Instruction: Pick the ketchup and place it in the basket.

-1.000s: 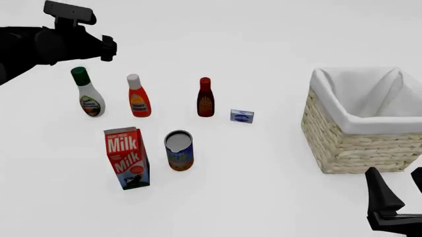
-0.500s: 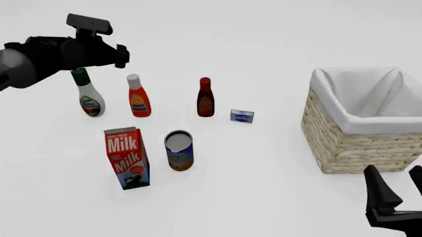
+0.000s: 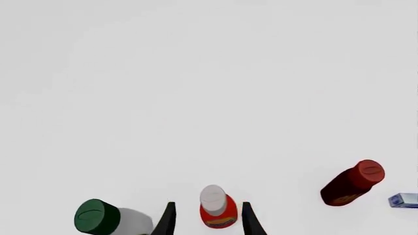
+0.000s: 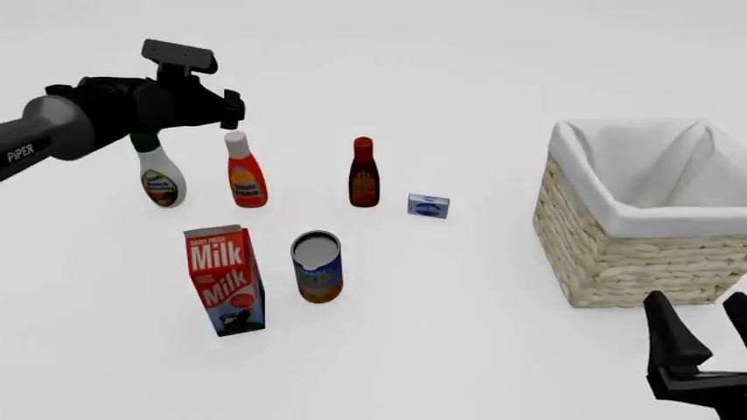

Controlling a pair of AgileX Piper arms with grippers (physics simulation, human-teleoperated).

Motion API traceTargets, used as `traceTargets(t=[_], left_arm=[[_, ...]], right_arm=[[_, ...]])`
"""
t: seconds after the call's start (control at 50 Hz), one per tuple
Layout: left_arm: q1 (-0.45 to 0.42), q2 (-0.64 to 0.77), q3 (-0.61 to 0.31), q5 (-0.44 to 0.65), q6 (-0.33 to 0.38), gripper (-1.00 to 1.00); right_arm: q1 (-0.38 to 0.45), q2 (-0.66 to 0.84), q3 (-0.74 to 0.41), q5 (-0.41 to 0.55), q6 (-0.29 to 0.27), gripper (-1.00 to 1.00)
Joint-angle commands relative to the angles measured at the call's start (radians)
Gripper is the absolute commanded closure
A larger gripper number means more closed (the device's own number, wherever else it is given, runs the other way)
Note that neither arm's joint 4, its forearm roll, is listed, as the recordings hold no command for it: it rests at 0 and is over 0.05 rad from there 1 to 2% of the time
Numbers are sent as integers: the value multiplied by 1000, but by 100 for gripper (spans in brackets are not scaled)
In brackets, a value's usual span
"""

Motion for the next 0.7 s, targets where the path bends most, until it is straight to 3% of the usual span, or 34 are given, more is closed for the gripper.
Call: traceTargets(t=[0.02,0.7], left_arm=[[-13,27,-6,-12,-13,-100],[-14,84,-26,-32,-25,-100]], right_arm=[[-2,10,0,-8,3,-100],[6,76,0,-59,14,-100]])
